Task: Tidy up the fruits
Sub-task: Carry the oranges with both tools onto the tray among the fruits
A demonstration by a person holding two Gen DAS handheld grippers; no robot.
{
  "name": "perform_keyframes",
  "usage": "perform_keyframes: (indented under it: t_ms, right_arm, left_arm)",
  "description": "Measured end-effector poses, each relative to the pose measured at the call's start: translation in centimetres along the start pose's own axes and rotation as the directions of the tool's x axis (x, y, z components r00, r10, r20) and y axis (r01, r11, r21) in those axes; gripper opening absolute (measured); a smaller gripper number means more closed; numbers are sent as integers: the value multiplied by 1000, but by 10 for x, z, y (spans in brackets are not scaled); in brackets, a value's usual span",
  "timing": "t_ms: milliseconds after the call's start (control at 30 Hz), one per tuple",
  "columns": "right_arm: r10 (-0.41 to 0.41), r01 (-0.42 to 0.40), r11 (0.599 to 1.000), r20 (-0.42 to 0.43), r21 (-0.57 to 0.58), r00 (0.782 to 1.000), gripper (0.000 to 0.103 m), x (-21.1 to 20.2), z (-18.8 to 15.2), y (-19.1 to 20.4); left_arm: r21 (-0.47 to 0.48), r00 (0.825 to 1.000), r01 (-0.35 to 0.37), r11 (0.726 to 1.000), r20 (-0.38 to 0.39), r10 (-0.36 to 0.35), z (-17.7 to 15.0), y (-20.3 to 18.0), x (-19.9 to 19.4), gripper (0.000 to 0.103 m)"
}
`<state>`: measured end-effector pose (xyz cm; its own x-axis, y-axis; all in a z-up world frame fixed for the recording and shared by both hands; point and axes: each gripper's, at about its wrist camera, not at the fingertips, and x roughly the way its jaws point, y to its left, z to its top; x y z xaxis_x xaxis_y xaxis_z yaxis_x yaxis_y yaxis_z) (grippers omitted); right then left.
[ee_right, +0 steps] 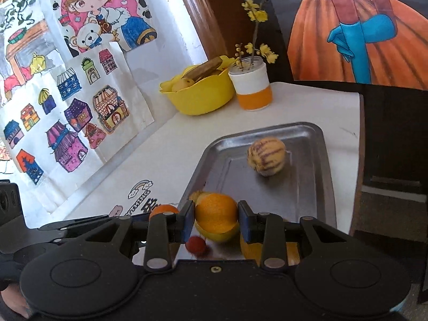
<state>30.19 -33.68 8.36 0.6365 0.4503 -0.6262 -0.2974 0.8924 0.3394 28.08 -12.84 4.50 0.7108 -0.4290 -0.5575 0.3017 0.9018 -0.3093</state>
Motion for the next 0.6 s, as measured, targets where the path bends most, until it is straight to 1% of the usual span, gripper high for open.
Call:
perform_keyframes:
  t_ms: [100,233,367,600]
  right_arm:
    - [-6,6,1000,12,0,1000,37,-10,-10,-4]
    - [-23,23,1000,37,-17,999,37,-20,-23,-5]
    - [-48,51,997,65,-59,997,37,-25,-36,-2]
    - [-68,78,994,124,-77,990,37,-33,-49,-1]
  left_arm:
    - [40,1000,5,999,-4,-5,-6,-10,-2,35]
    - [69,1000,5,998,-12,-5,-14,-18,-2,35]
    - [85,1000,-9,996,-11,10,-19,-22,-2,35]
    - [102,999,-38,994,-4,38,-24,-24,-3,35]
